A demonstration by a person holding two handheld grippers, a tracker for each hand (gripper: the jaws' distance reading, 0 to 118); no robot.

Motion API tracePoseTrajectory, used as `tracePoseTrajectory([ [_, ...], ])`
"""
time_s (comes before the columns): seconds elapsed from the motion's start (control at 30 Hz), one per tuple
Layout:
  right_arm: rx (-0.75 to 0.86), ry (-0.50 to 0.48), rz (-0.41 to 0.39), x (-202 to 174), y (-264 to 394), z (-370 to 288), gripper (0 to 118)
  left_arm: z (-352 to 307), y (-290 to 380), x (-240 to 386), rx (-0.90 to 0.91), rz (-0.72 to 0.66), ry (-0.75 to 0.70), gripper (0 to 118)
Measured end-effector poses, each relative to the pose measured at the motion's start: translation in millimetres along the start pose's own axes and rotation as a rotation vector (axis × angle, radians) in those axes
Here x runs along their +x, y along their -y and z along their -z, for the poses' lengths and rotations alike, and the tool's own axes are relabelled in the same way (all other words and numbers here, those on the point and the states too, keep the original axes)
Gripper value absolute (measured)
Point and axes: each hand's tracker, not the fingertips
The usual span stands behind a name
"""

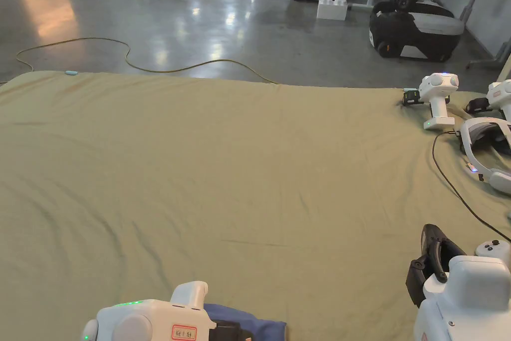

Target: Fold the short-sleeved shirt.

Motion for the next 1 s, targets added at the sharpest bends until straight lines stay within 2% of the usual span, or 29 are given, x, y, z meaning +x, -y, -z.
tracePoseTrajectory([
  [0.03,-0.001,-0.004,0.0,-1,0,0,0,7,0,2,-0.011,0.011,-0.036,22],
  [0.17,-0.007,-0.014,-0.002,-6,1,2,0,44,16,2,-0.109,0.024,-0.042,16],
  [0.3,-0.018,-0.019,0.002,-9,2,3,0,78,34,1,-0.113,0.059,-0.076,14],
  [0.37,-0.025,-0.02,0.005,-11,4,2,0,84,39,-1,-0.052,0.079,-0.094,13],
  [0.5,-0.031,-0.031,0.0,-17,4,1,0,69,38,-3,-0.012,0.049,-0.057,14],
  [0.6,-0.03,-0.048,-0.002,-22,1,1,0,51,33,0,0.031,0.085,-0.054,13],
  [0.73,-0.011,-0.061,-0.002,-33,-10,6,0,-1,10,19,0.24,0.181,-0.088,13],
  [0.87,0.019,-0.047,0.007,-45,-24,15,0,-50,-10,33,0.581,0.349,-0.203,13],
  [1.0,0.047,-0.033,0.049,-50,-37,23,0,-80,-21,39,0.879,0.416,-0.297,13],
])
